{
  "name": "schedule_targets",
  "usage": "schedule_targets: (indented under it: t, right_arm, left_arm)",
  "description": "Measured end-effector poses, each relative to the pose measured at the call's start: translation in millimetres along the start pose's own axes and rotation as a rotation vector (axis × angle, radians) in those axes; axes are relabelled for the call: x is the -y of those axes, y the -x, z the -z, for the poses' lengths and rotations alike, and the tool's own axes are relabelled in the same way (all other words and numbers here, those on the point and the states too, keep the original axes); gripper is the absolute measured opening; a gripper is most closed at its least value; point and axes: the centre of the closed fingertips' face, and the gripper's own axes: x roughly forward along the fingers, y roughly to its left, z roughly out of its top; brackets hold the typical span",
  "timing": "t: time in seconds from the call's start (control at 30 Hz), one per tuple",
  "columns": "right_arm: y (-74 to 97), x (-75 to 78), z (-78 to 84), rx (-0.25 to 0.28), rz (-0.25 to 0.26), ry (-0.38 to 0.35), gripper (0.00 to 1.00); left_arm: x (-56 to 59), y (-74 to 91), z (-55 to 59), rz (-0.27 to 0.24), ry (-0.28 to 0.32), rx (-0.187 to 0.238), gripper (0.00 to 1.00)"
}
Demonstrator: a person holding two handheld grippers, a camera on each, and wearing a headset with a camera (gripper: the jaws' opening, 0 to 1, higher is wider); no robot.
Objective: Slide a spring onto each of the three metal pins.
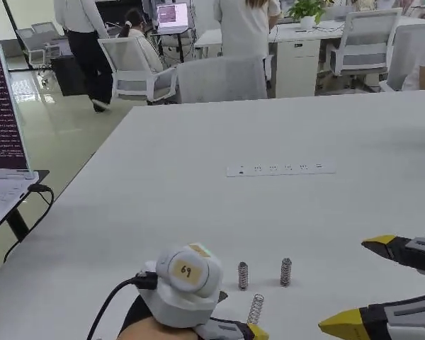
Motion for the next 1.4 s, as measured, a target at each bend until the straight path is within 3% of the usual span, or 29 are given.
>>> schedule_targets:
  t: [0.4,0.63,1.07,1.4]
  right_arm:
    - [-1.5,0.5,4.0,-0.014,-0.01,-0.004,0.96]
    - [-1.9,0.4,6.6,-0.024,-0.016,-0.004,0.95]
    - [-3.6,0.7,8.9,-0.03,-0.027,-0.008,0.94]
    - [-5.9,-0.9,10.1,-0.037,-0.038,-0.006,0.92]
  left_arm:
    - [-3.3,-17.4,2.9,-0.039,-0.002,-0.019,0.27]
    - [-2.7,-28.3,6.2,-0.058,-0.008,-0.033,0.23]
    - [-12.0,-26.0,13.6,-0.08,-0.04,-0.051,0.1]
    - [-18.3,-23.0,15.1,-0.101,-0.051,-0.04,0.08]
